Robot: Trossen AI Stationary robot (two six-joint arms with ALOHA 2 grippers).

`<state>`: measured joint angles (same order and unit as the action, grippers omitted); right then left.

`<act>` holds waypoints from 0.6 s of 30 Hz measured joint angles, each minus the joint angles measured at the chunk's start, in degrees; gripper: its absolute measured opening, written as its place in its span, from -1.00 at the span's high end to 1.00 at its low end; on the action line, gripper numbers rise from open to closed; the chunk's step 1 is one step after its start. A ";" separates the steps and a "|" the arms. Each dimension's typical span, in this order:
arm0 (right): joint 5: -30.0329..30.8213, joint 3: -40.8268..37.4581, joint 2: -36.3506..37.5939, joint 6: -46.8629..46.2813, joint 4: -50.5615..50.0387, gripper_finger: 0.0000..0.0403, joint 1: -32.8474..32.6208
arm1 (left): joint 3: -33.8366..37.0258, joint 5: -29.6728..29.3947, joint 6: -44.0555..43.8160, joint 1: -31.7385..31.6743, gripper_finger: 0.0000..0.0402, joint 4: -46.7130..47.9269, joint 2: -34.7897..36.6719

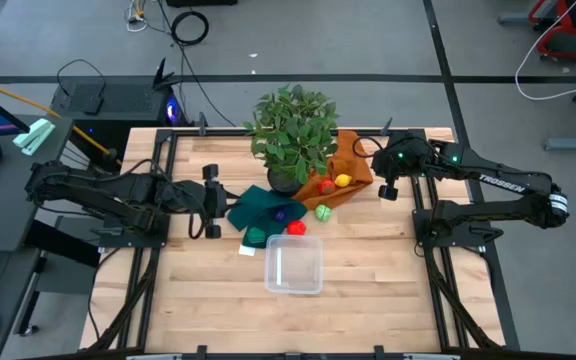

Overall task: Pick and placing Produce into tupperware
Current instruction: Put the bell pepper into the transparent bin

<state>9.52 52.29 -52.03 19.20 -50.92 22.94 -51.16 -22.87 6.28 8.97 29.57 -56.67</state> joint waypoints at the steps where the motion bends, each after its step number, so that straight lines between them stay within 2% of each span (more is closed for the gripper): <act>1: -0.04 0.00 0.00 0.00 -0.04 1.00 0.00 | 0.00 -0.03 -1.29 0.00 0.66 0.02 -0.02; 8: -0.92 0.00 -1.42 0.02 -0.05 1.00 0.00 | -0.04 -0.02 -14.01 0.00 0.65 -0.03 -0.76; 13: -1.00 0.02 -1.97 0.02 -0.09 1.00 0.05 | -0.06 0.43 -21.65 0.66 0.71 3.78 -2.38; 18: -1.00 0.07 -1.81 0.00 -0.17 1.00 0.07 | -0.04 4.46 -26.49 2.61 0.74 5.46 -6.79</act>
<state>8.51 52.36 -53.84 19.21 -51.09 23.00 -51.20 -18.42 -20.21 11.59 35.03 -63.46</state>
